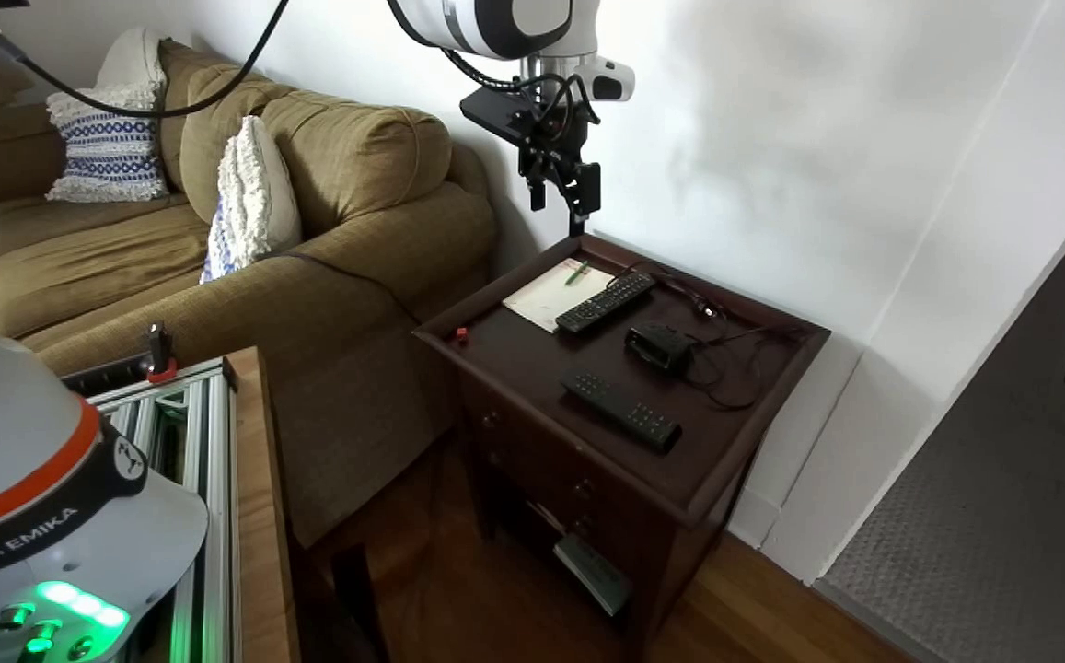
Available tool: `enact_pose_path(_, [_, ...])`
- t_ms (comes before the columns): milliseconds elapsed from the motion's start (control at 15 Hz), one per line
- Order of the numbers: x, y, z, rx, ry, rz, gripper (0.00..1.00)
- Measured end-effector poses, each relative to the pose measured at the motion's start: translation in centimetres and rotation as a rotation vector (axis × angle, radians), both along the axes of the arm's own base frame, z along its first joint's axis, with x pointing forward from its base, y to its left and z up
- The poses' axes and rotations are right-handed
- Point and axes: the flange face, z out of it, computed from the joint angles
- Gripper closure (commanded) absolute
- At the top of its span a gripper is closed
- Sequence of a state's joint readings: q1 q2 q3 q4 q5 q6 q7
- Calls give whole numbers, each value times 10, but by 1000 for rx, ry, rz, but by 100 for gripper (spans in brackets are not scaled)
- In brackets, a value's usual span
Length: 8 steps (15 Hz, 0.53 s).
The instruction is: Move the remote on the left backwards
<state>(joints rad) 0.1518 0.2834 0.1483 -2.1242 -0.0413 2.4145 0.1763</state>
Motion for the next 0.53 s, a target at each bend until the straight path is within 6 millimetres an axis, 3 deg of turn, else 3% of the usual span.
enact_pose_path(533, [6, -4, -5, -1, -9, -22, 0])
